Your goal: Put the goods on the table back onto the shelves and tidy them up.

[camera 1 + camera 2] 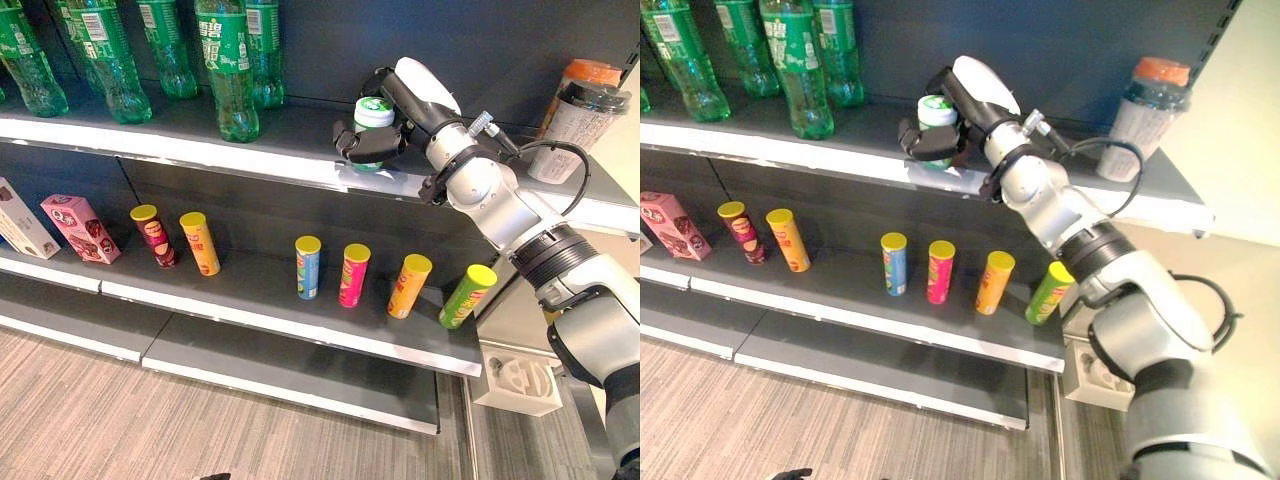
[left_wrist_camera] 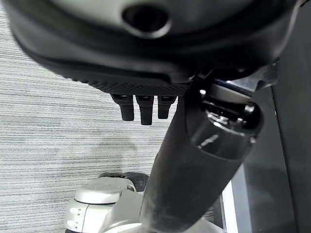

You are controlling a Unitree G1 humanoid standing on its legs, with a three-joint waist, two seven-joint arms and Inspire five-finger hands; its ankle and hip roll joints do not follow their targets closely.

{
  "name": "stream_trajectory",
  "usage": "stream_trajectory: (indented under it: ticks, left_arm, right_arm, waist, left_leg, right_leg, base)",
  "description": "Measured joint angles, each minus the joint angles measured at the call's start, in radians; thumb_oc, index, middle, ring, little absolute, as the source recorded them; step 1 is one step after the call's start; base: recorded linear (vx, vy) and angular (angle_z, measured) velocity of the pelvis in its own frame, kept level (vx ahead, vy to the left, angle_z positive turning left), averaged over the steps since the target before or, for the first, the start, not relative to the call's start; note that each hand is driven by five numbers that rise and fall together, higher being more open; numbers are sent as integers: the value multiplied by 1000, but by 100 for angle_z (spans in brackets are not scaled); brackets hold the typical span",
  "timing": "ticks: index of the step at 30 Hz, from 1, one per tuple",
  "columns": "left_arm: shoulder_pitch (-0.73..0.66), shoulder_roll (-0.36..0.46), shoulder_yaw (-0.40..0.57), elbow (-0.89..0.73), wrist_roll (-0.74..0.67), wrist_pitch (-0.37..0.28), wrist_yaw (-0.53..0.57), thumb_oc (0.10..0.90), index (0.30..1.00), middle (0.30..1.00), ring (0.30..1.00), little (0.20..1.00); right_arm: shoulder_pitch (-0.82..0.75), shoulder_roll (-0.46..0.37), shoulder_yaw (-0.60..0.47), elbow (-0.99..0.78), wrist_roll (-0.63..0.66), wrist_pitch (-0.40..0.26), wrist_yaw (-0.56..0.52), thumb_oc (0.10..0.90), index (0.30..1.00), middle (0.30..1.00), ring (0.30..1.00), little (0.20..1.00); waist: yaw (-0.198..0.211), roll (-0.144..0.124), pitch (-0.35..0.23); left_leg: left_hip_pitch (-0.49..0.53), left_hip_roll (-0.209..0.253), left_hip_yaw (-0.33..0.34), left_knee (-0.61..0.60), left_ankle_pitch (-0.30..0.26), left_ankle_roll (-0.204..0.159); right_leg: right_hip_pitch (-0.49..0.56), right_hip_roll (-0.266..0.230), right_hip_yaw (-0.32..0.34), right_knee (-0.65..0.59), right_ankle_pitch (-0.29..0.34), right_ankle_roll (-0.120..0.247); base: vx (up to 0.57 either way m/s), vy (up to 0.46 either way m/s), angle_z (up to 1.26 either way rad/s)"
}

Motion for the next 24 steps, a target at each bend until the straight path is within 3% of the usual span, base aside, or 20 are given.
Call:
stream_trajectory:
  ticks: [24]
  left_arm:
    - [18,2,3,12,-1,-1,1,800,900,900,900,900]
  right_arm:
    - [2,-1,-2,-2,0,8,-1,400,300,300,300,300]
  waist:
    - [-3,-16,4]
  left_leg:
    - [-1,1,-1,0,0,0]
  right_leg:
    - [0,0,-2,0,-2,2]
  base:
    - [0,0,0]
